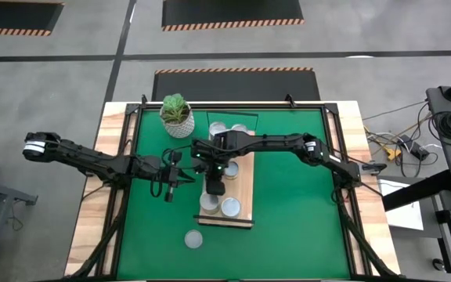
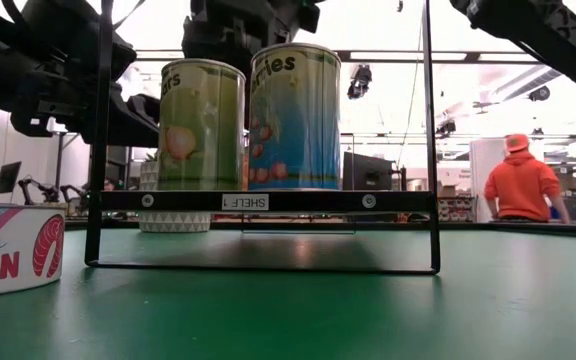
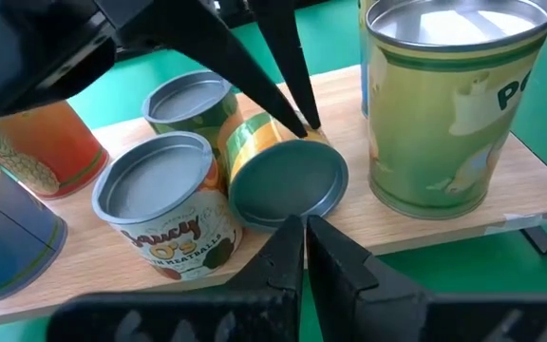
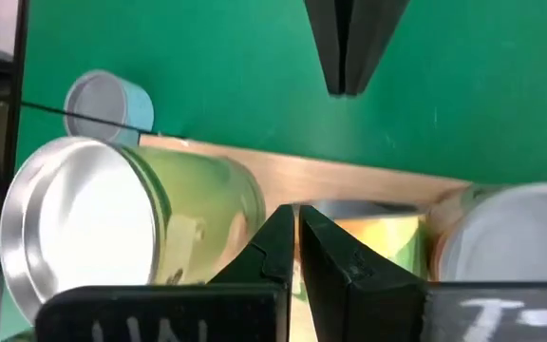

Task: Pick and place cans onto a shelf
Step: Adjust the canned goods on the shelf

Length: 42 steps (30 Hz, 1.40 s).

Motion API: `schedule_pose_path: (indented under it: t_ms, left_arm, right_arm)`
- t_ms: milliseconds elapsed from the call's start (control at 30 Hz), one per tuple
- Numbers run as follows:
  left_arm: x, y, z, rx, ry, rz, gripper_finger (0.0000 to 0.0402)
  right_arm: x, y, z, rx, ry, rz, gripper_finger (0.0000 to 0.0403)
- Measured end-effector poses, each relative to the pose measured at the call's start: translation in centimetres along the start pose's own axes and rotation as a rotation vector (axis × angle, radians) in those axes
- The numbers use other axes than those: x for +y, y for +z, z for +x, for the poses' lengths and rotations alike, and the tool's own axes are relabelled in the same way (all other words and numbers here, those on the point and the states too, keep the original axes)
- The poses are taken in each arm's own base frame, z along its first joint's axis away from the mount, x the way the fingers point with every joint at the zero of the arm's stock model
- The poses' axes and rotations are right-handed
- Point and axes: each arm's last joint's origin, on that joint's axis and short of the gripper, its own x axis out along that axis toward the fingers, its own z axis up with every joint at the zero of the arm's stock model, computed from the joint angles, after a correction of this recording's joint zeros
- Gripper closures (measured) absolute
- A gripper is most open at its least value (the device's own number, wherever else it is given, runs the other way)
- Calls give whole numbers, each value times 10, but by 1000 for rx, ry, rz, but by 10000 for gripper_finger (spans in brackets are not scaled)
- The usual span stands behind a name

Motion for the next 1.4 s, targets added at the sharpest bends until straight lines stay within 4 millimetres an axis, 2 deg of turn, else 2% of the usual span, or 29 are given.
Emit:
schedule_pose_path:
  t_ms: [533, 667, 833, 967, 1133, 1400]
  left_arm:
    - [1, 4, 0, -39, 9, -2, 402]
    - [1, 4, 4, -58, 14, -12, 402]
    - [1, 3, 12, -71, 16, -53, 402]
    - [0, -1, 20, -66, 15, -66, 402]
    - [-1, -3, 31, -118, 23, -97, 402]
    - [-1, -2, 52, -75, 18, -113, 402]
  right_arm:
    - [4, -11, -4, 109, 1, 61, 392]
    - [12, -14, -16, 130, 2, 37, 392]
    - [27, -17, -33, 127, -64, -25, 392]
    - [32, -24, -23, 177, -53, -70, 392]
    - [31, -44, -16, 298, -47, -38, 392]
    - [33, -57, -26, 184, -52, -88, 392]
